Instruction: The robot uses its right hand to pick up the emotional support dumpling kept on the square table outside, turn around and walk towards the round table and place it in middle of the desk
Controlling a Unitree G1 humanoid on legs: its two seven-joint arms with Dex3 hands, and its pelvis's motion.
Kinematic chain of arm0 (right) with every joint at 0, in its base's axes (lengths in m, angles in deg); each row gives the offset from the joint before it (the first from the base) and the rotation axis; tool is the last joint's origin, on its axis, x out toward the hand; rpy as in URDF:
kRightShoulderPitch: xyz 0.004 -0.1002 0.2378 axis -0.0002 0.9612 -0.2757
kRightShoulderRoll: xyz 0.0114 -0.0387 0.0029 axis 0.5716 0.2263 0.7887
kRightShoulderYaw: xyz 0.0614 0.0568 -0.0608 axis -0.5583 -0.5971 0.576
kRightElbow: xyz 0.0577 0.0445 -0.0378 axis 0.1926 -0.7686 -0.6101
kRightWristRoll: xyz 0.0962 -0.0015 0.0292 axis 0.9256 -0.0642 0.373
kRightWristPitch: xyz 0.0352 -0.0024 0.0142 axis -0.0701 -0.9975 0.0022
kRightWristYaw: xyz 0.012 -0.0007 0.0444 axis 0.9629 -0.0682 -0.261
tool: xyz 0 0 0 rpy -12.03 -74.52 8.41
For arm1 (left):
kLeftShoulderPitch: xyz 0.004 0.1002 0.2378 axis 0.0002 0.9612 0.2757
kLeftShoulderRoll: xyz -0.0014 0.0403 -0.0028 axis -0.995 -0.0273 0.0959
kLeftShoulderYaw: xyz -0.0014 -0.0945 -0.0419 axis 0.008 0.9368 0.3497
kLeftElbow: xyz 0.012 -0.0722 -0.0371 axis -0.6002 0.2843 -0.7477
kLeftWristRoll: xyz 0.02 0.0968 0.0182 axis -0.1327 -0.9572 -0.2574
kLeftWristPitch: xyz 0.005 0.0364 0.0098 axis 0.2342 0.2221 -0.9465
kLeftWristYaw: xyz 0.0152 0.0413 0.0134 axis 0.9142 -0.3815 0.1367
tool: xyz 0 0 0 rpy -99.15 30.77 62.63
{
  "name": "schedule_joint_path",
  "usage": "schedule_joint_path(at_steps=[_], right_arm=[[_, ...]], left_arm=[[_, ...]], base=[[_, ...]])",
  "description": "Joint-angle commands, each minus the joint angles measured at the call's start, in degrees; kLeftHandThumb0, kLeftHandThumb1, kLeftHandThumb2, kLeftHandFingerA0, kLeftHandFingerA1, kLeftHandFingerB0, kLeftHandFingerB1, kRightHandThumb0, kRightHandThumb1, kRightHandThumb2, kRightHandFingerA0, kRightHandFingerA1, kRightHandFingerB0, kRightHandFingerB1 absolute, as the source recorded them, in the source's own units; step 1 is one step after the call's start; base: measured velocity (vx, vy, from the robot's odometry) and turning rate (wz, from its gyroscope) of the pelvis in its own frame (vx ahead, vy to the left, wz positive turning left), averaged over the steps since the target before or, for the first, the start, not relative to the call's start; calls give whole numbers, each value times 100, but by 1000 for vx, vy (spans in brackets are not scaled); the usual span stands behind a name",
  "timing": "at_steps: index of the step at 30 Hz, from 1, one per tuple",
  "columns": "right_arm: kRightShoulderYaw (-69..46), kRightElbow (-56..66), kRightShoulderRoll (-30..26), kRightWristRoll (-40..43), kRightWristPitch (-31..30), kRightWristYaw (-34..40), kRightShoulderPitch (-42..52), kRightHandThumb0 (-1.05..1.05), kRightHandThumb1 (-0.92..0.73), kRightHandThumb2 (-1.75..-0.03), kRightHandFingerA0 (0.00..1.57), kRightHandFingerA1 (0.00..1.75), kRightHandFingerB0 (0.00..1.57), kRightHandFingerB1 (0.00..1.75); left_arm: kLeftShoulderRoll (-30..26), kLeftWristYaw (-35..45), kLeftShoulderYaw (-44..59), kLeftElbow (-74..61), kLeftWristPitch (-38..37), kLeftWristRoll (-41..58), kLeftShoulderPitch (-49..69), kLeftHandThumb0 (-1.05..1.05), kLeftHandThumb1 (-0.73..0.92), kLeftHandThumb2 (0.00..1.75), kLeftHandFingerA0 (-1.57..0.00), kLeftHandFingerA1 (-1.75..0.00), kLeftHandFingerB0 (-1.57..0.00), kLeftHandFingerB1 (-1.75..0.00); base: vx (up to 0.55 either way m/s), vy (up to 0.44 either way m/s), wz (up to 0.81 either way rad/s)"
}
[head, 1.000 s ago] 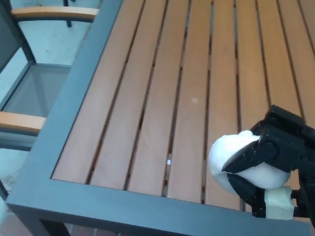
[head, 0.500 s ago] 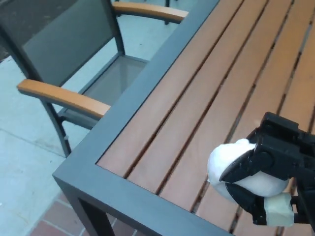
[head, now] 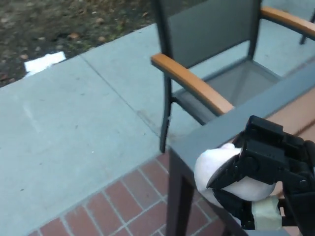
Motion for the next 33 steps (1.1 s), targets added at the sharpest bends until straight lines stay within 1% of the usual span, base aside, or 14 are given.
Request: schedule_joint_path(at_steps=[1,6,7,12,13,15,20,21,24,25,29,30,31,33], right_arm=[[-17,-45,23,-173,188,-140,-60,-5,-53,-123,90,173,79,149],[-51,-55,53,-244,198,-182,-110,-6,-53,-124,89,175,80,150],[-49,-57,66,-235,170,-212,-128,-7,-52,-125,89,172,81,144],[-67,-66,101,-233,175,-257,-133,-7,-52,-125,89,172,81,144],[-32,-63,119,-231,165,-268,-110,-9,-56,-119,88,172,83,134],[20,-52,145,-234,146,-294,-66,-9,-55,-122,89,171,84,135],[8,-38,165,-240,144,-338,-47,-9,-55,-122,89,171,84,135],[-2,-60,162,-278,149,-337,-50,-8,-55,-124,87,174,81,145],[-14,-63,127,-331,105,-393,-45,-8,-55,-123,87,174,80,146],[-6,-70,119,-323,111,-404,-41,-7,-54,-124,88,173,81,144],[-8,-91,140,-314,142,-430,-35,-7,-54,-124,88,173,81,144],[2,-115,150,-306,110,-453,-18,-8,-54,-123,89,173,79,152],[-1,-122,149,-311,87,-472,-8,-12,-56,-121,118,147,90,128],[-15,-117,146,-323,76,-491,-2,-12,-56,-121,118,147,90,128]], left_arm=[[-36,92,38,11,-222,41,34,-21,61,60,-82,-90,-84,-69],[-19,114,70,5,-275,69,47,-20,60,61,-82,-91,-84,-72],[-20,91,57,-1,-258,54,48,-20,60,61,-80,-88,-84,-70],[-21,73,44,-5,-253,36,51,-20,60,61,-80,-88,-84,-70],[-22,73,54,-3,-251,45,51,-19,59,62,-81,-87,-85,-72],[-29,77,59,3,-261,47,55,-21,60,60,-82,-92,-86,-72],[-37,83,46,5,-280,28,61,-21,60,60,-82,-92,-86,-72],[-38,79,46,8,-283,26,55,-19,58,61,-84,-86,-86,-70],[-31,97,49,18,-246,33,35,-21,59,58,-83,-82,-85,-67],[-24,102,50,14,-273,35,51,-18,59,60,-85,-88,-84,-69],[-16,103,52,11,-328,34,76,-18,59,60,-85,-88,-84,-69],[-6,170,118,12,-288,112,63,-18,60,64,-83,-92,-84,-73],[3,174,142,11,-272,137,52,-19,60,63,-83,-87,-85,-72],[12,140,144,8,-274,121,43,-19,60,63,-83,-87,-85,-72]], base=[[60,95,91],[57,13,107],[74,-102,111],[59,-131,111],[130,-211,78],[113,-214,99],[74,-186,104],[46,-162,111],[33,-149,113],[162,155,162],[168,159,102],[161,130,105],[111,57,98],[130,15,109]])
